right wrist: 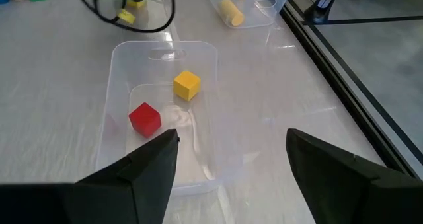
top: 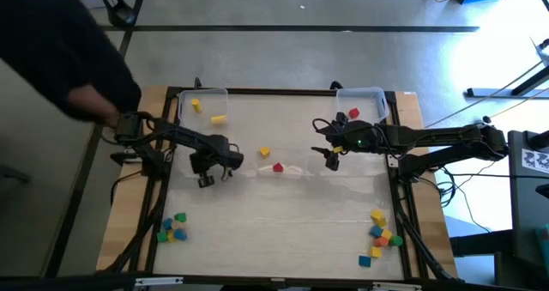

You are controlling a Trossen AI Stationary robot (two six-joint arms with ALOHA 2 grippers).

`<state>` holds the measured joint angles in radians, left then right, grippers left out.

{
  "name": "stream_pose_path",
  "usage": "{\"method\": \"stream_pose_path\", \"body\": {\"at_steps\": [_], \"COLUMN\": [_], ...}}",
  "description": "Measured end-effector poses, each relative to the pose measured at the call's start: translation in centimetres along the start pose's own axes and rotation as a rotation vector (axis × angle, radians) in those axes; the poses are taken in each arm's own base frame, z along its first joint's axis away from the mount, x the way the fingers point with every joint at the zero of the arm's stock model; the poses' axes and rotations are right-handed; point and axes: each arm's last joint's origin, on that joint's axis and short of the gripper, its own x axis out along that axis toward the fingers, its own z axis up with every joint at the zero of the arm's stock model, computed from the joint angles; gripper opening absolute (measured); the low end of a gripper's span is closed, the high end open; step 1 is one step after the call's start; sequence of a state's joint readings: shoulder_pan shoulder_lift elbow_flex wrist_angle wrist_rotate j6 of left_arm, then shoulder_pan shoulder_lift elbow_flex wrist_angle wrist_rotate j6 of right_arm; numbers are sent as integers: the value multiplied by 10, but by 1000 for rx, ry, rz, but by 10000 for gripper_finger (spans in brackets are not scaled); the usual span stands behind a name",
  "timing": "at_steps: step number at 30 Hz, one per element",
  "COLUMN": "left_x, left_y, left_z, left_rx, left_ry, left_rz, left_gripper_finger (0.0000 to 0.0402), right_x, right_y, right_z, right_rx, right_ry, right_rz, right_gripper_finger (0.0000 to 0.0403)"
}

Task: Sort blocks by size
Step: Put the yellow square block into the bottom transparent bin

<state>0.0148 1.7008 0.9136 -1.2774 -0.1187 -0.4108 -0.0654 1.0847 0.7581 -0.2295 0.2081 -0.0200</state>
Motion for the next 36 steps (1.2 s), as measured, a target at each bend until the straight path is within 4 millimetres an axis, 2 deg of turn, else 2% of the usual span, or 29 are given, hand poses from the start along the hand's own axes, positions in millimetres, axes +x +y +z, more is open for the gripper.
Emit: {"method": "stream_pose_path", "body": {"at_steps": [7, 9, 13, 19, 22, 25, 31, 36], "left_x": [-32, -44, -73, -92, -92, -82, -56, -40], "left_y": [-23, -24, -25, -15, -8, -6, -7, -8], "left_z": [6, 0, -18, -50, -60, -64, -57, -51], "left_rx": [55, 46, -19, -229, -326, -395, -547, -660], "left_ry": [-192, -222, -388, -598, -624, -617, -569, -537], "left_rz": [15, 21, 15, -52, -96, -113, -169, -235], "left_gripper_finger": [5, 5, 5, 10, 35, 78, 172, 211], "right_x": [0, 0, 0, 0, 0, 0, 0, 0], "right_y": [0, 0, 0, 0, 0, 0, 0, 0], "right_z": [-1, -1, -1, -1, -1, -1, -1, -1], "right_rx": [-1, -1, -1, -1, -1, -1, -1, -2], "right_ry": [5, 7, 5, 6, 6, 6, 6, 6], "right_rz": [0, 0, 0, 0, 1, 2, 2, 3], "right_gripper_finger": [280, 280, 280, 280, 280, 280, 280, 280]}}
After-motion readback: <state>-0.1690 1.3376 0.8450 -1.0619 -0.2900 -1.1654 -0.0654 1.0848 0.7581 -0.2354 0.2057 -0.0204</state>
